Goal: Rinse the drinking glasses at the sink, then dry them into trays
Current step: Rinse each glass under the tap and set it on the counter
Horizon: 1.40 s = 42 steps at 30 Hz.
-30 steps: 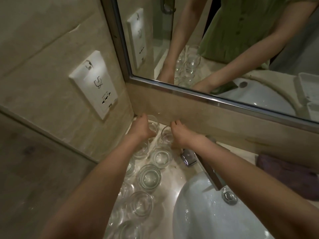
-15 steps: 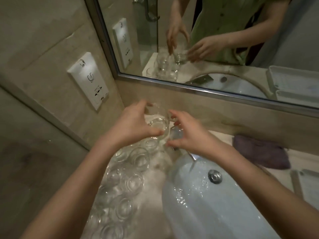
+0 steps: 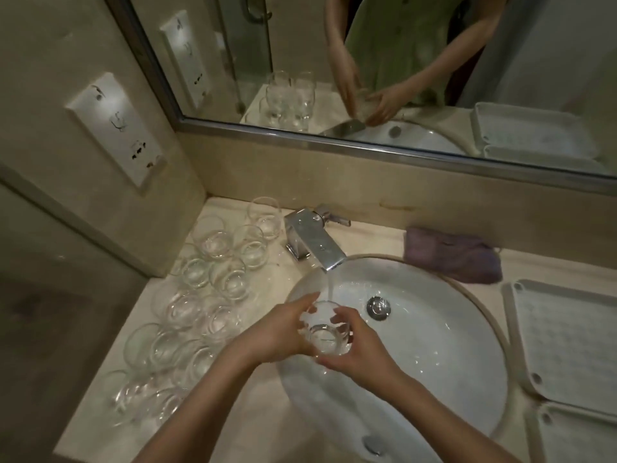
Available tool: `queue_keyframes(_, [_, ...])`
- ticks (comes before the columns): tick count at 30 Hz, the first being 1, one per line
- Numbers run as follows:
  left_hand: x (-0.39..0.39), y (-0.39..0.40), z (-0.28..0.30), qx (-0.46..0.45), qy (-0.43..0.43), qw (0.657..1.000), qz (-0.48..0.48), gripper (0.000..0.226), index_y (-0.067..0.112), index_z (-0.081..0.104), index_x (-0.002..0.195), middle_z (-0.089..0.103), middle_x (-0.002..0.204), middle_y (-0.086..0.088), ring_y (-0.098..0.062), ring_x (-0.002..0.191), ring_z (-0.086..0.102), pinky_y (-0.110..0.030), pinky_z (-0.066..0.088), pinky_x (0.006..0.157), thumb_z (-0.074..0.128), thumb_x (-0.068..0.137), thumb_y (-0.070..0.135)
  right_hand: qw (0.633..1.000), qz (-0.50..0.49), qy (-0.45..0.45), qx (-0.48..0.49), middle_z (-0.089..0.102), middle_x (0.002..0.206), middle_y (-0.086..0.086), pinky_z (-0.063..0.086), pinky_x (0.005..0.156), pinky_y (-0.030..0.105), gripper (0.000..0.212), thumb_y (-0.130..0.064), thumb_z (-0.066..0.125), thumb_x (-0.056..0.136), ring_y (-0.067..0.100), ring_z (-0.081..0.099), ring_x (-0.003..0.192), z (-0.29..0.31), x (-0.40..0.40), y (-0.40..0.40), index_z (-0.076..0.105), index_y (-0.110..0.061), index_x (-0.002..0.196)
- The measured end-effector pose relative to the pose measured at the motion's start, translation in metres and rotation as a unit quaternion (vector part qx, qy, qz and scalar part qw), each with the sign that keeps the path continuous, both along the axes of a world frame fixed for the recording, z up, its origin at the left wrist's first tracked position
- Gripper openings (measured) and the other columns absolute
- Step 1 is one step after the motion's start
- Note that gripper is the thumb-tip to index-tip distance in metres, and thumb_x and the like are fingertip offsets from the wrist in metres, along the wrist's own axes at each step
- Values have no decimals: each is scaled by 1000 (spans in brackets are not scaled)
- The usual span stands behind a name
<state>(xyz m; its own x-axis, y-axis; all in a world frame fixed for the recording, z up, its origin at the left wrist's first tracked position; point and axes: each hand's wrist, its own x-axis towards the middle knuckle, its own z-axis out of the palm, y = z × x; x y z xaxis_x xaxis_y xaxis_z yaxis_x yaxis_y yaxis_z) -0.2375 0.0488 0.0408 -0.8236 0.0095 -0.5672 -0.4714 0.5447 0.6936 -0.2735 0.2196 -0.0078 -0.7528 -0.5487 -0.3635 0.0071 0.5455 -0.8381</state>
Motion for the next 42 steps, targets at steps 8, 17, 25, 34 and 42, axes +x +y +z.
queue_keyframes(8, [-38, 19, -66, 38, 18, 993, 110, 79, 8, 46, 138, 53, 124, 2, -11, 84, 57, -11, 48, 74, 81, 68, -5, 998, 12, -50, 41, 48, 131, 5, 47, 86, 21, 82, -8, 84, 69, 14, 52, 108, -56, -56, 1, 36, -13, 135])
queue_keyframes(17, [-47, -3, -100, 140, -18, 974, 176, 63, 16, 50, 132, 55, 122, 4, -7, 94, 60, -16, 48, 78, 75, 77, -1, 985, 117, -27, 120, 47, 122, -3, 42, 84, 22, 92, -29, 86, 67, 11, 49, 105, -63, -97, -14, 35, -15, 142])
queue_keyframes(25, [-66, 6, -108, 89, -5, 985, 149, 75, 8, 52, 133, 58, 112, -7, -23, 99, 62, -35, 51, 94, 84, 66, 1, 991, -12, -135, 6, 53, 125, 0, 49, 83, 21, 70, -7, 85, 68, 13, 57, 103, -81, -86, -5, 43, -25, 121])
queue_keyframes(34, [-45, -3, -113, 280, -55, 927, 245, 67, 30, 40, 133, 62, 123, -1, -13, 102, 64, -28, 55, 83, 70, 82, -1, 991, 88, -56, 80, 47, 116, -3, 42, 78, 16, 82, -15, 84, 67, 12, 51, 104, -59, -109, -18, 42, -21, 137])
queue_keyframes(42, [-62, -1, -111, 134, 50, 980, 138, 60, 42, 58, 111, 61, 117, 8, -17, 101, 62, -26, 51, 90, 82, 66, 9, 992, -75, -89, -40, 57, 115, -10, 47, 80, 12, 79, -8, 89, 62, 10, 57, 105, -85, -80, -12, 45, -29, 123])
